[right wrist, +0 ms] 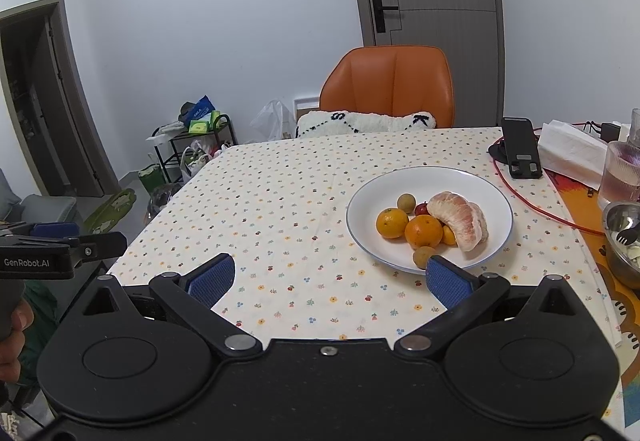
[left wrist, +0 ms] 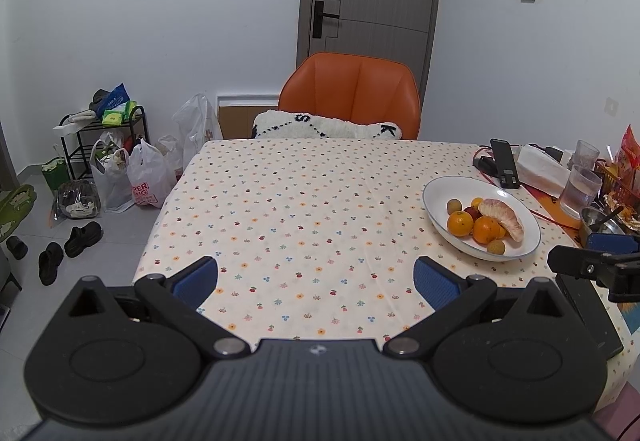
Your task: Organize fruits
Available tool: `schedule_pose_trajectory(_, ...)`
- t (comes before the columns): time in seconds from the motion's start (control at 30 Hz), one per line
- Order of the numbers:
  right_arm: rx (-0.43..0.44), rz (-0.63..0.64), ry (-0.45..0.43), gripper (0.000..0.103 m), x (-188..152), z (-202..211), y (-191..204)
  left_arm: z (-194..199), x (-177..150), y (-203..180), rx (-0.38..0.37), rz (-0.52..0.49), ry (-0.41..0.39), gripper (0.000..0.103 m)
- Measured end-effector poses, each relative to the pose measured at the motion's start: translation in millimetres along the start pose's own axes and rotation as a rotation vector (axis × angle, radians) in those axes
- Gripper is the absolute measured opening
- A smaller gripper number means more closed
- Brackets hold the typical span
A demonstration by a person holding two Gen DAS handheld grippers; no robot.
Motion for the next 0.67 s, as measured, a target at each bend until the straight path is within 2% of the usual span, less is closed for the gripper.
schedule_pose_trajectory(0.67, -0.005, -0.004, 0.013, 0.103, -6.7, -5.9, -3.7, -6.4, -5.0, -3.6, -0.007, -0.019, 0.019, 0.103)
Point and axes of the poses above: each gripper's, at about its wrist camera, not at the fingertips, and z roughly against the way its jaws point, y to its left, x to its top, the point moved 10 cm from there along -z, roughly the way its jaws point, and after that the axes turned 4 degrees about -z, right-handed, at the moved point
